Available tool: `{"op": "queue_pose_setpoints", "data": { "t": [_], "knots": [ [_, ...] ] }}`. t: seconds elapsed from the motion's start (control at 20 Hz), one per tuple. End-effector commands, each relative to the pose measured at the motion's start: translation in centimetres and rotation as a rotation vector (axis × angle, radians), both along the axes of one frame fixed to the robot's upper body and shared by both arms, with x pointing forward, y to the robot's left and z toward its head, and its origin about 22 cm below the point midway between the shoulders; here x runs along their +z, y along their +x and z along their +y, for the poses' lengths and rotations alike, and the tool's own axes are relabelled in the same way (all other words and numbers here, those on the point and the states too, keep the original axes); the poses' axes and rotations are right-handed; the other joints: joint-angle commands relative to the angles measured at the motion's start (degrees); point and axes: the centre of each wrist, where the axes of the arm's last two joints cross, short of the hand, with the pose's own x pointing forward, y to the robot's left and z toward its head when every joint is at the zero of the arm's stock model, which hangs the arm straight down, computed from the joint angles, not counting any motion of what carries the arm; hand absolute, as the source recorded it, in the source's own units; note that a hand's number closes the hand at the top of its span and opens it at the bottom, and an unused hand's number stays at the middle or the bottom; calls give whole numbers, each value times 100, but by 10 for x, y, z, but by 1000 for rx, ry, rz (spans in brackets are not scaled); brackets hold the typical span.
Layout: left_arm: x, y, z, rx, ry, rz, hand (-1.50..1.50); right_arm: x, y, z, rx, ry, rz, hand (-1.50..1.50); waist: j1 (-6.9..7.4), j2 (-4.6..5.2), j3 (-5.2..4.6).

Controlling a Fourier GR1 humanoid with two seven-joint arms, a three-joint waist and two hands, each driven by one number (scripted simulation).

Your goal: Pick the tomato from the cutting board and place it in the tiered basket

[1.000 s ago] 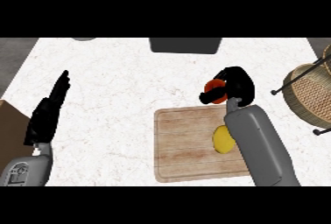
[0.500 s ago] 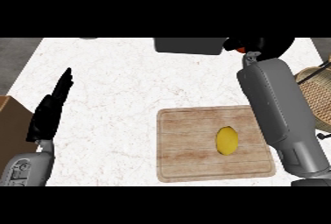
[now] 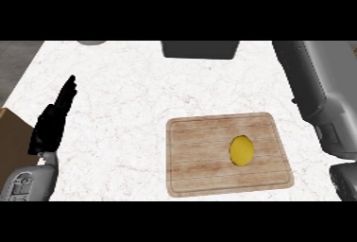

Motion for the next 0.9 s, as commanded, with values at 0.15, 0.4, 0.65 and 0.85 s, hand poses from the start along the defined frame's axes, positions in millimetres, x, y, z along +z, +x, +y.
{"op": "queue_pose_setpoints", "data": {
  "t": [0.15, 0.4, 0.65, 0.85],
  "knots": [
    [1, 0, -3, 4, 4, -8, 0, 23, 10, -41, -60, 128, -57, 150, -65, 4, 11],
    [-3, -7, -7, 23, 28, -13, 0, 10, 16, -60, -111, 24, 97, 150, -69, -14, 9],
    [-5, -11, -2, 8, 3, -13, 0, -22, 15, -99, -264, -117, 239, 150, -40, -5, 7],
    [-7, -15, 7, 12, -9, 11, 0, 2, 7, -144, -355, -173, 327, 150, -136, -56, 7]
  ]
}}
